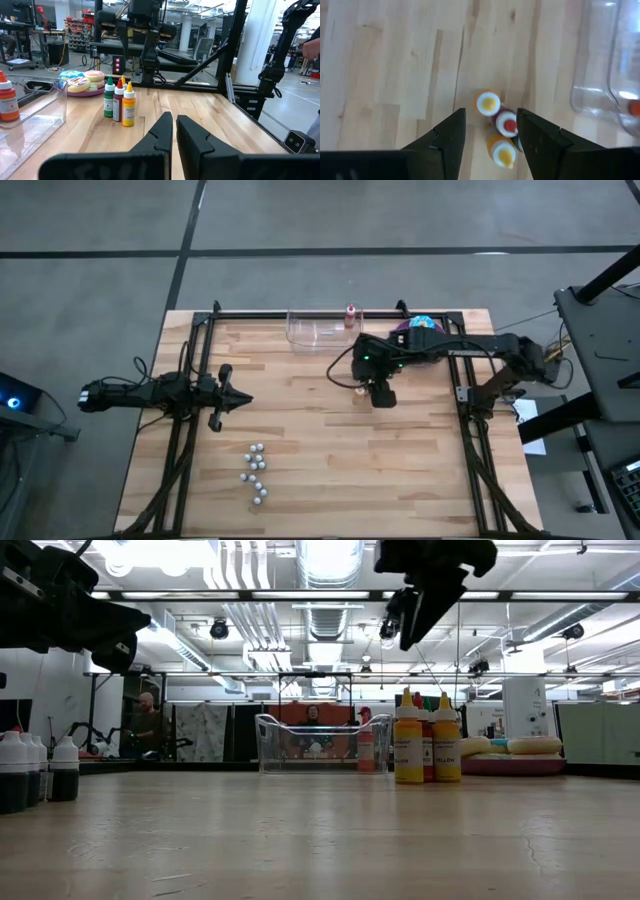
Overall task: Pick & Place food coloring
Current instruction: Put the left large yellow food coloring bottle into the transparent bin
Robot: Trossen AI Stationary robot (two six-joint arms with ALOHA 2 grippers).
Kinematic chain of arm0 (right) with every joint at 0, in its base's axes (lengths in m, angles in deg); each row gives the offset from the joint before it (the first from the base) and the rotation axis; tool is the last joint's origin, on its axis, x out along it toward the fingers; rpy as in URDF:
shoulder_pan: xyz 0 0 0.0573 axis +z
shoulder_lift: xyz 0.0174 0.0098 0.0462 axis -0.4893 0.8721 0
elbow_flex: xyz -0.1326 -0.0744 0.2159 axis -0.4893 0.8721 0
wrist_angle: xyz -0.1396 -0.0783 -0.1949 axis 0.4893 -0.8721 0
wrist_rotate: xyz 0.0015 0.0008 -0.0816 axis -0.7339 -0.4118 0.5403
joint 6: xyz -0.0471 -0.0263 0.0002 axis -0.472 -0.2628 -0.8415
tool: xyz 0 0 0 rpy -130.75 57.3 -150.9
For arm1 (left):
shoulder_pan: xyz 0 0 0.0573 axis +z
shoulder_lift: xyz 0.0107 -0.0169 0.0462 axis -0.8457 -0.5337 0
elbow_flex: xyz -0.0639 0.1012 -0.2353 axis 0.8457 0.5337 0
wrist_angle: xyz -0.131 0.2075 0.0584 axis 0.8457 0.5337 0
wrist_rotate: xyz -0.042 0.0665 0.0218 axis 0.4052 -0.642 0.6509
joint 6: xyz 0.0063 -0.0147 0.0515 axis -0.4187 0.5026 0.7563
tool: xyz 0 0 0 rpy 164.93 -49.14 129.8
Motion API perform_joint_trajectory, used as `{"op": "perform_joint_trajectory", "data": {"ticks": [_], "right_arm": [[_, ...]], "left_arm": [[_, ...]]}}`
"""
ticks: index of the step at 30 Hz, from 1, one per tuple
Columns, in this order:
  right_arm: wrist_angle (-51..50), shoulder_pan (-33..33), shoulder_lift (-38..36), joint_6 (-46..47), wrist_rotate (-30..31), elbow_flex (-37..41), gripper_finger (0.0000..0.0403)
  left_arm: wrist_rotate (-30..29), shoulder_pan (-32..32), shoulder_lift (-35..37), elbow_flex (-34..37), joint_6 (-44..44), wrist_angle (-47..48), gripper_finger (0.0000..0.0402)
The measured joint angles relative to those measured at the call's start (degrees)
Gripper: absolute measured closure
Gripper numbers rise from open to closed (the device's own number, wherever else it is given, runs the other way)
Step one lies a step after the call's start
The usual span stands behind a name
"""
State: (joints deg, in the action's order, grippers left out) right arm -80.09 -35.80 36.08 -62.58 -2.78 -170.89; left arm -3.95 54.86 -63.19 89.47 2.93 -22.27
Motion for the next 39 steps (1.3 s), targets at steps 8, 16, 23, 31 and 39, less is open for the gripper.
{"op": "perform_joint_trajectory", "data": {"ticks": [8,16,23,31,39], "right_arm": [[0.01,0.0,4.89,-3.79,-0.18,-3.17,0.0234],[0.0,0.0,5.9,-6.61,-0.19,-3.01,0.0234],[-0.12,0.0,5.93,-12.36,0.11,-2.17,0.0234],[-0.1,-0.13,5.93,-13.89,1.67,-2.17,0.0224],[-0.18,-0.15,5.93,-14.04,1.87,-2.12,0.017]], "left_arm": [[0.0,-0.01,-0.01,-0.01,0.0,0.01,0.0402],[0.0,0.01,0.01,0.0,0.0,-0.01,0.0402],[0.0,0.01,0.01,0.01,0.0,0.01,0.0402],[0.0,0.0,0.01,0.02,0.0,0.0,0.0402],[0.0,0.01,0.0,0.0,0.0,0.0,0.0402]]}}
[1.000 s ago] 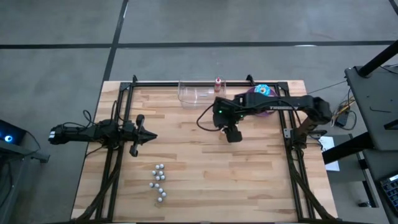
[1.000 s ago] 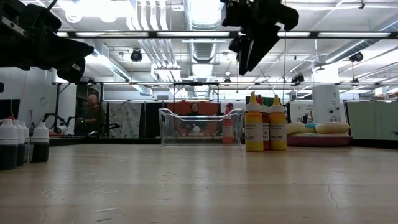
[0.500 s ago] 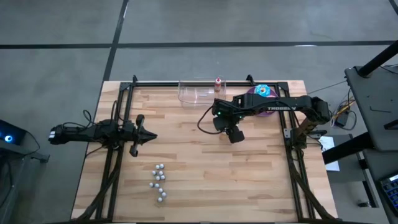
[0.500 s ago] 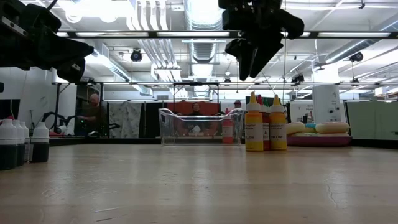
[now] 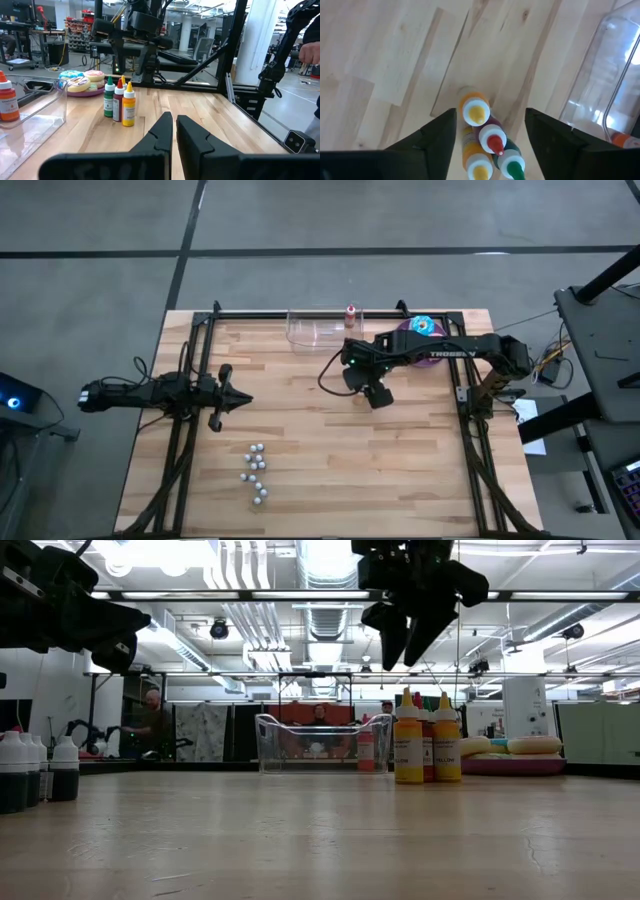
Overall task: Pick & Place food coloring
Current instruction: Put the left large yellow food coloring bottle into the transparent bin
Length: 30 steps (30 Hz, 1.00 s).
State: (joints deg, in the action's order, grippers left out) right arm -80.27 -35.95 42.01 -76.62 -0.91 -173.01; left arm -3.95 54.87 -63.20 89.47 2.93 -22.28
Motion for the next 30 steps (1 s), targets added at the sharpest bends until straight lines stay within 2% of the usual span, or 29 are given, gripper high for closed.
{"op": "perform_joint_trajectory", "data": {"ticks": [9,30], "right_arm": [[-1.73,0.13,0.0,-2.2,-0.2,0.5,0.014],[-0.72,0.13,3.37,-5.28,-0.37,2.03,0.0147]], "left_arm": [[0.0,0.0,0.0,0.01,0.0,-0.01,0.0402],[0.0,-0.02,0.01,0.0,0.0,0.02,0.0402]]}}
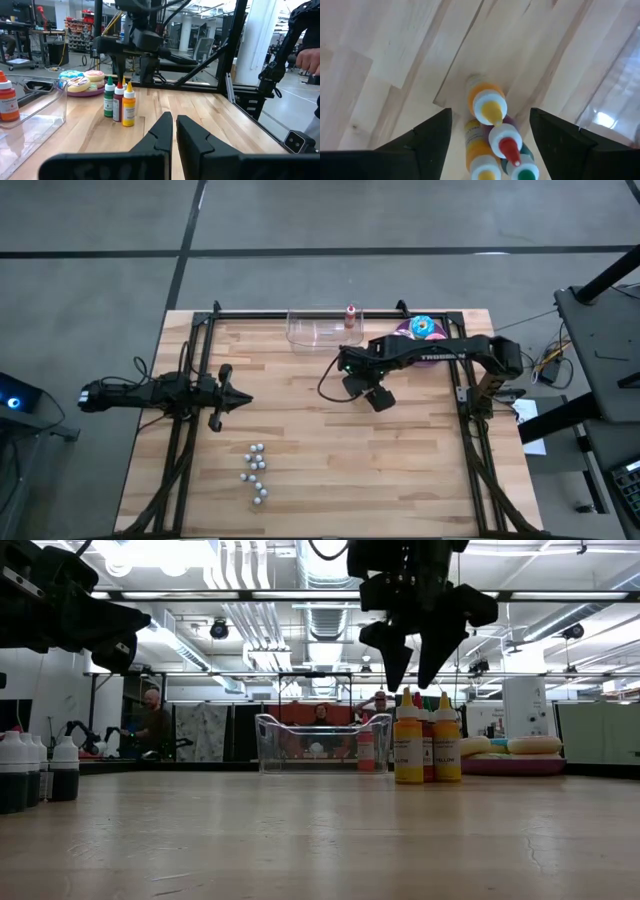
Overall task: Pick & Place food coloring
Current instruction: Put the left large yellow food coloring bottle into the transparent bin
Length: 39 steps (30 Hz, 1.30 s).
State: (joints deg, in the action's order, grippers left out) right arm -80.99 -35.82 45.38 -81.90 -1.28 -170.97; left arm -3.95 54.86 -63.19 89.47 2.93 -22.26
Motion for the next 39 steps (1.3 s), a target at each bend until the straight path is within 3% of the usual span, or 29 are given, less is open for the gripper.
{"op": "perform_joint_trajectory", "data": {"ticks": [19,39], "right_arm": [[1.39,0.15,4.66,1.37,-0.02,0.0,0.0173],[0.8,-0.15,4.61,1.06,0.07,0.1,0.0266]], "left_arm": [[0.0,0.02,0.0,0.02,0.0,-0.02,0.0402],[0.0,0.0,0.0,0.0,0.0,-0.02,0.0402]]}}
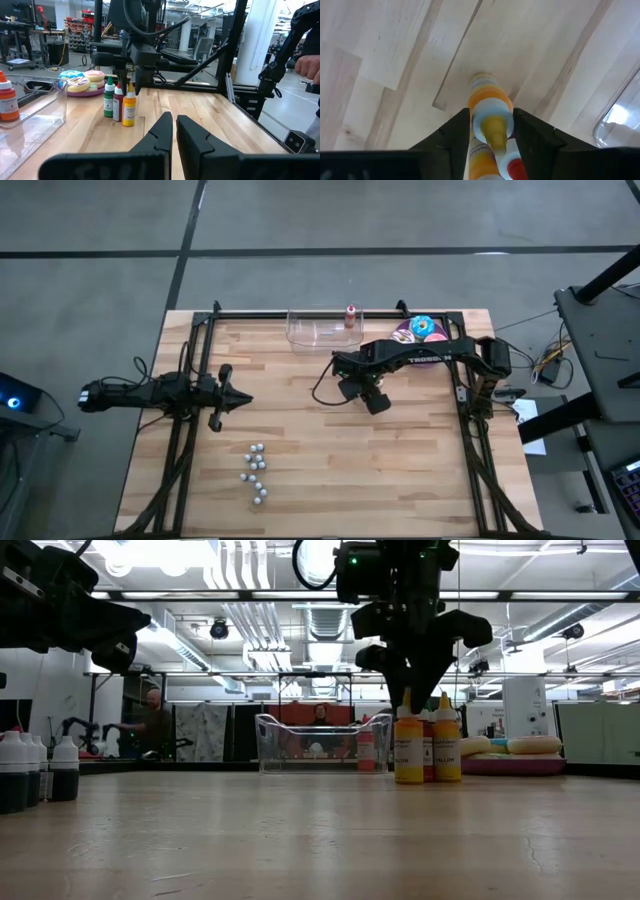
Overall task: Pick & Place food coloring
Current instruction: Put the left large yellow food coloring bottle into the transparent bin
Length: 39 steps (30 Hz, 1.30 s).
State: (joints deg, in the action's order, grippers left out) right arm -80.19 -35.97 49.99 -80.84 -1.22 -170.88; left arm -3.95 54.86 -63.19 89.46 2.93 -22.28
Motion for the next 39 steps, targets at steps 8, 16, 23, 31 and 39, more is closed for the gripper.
{"op": "perform_joint_trajectory", "data": {"ticks": [8,16,23,31,39], "right_arm": [[0.15,-0.09,-0.11,-0.31,0.02,0.43,0.0283],[0.39,-0.09,-0.41,-0.72,0.0,0.51,0.0293],[0.65,-0.09,-1.61,-0.72,0.0,-0.79,0.0294],[-1.11,-0.5,-2.49,1.22,-0.16,-8.64,0.0295],[-6.81,-3.75,-2.51,6.98,-0.14,-21.54,0.0296]], "left_arm": [[0.0,0.01,-0.01,0.0,-0.02,-0.02,0.0402],[0.0,-0.01,0.0,0.02,0.0,0.0,0.0402],[0.0,0.01,-0.01,0.02,0.0,-0.02,0.0402],[0.0,-0.01,-0.01,0.0,-0.02,0.0,0.0402],[0.0,0.01,-0.01,0.01,0.0,-0.02,0.0402]]}}
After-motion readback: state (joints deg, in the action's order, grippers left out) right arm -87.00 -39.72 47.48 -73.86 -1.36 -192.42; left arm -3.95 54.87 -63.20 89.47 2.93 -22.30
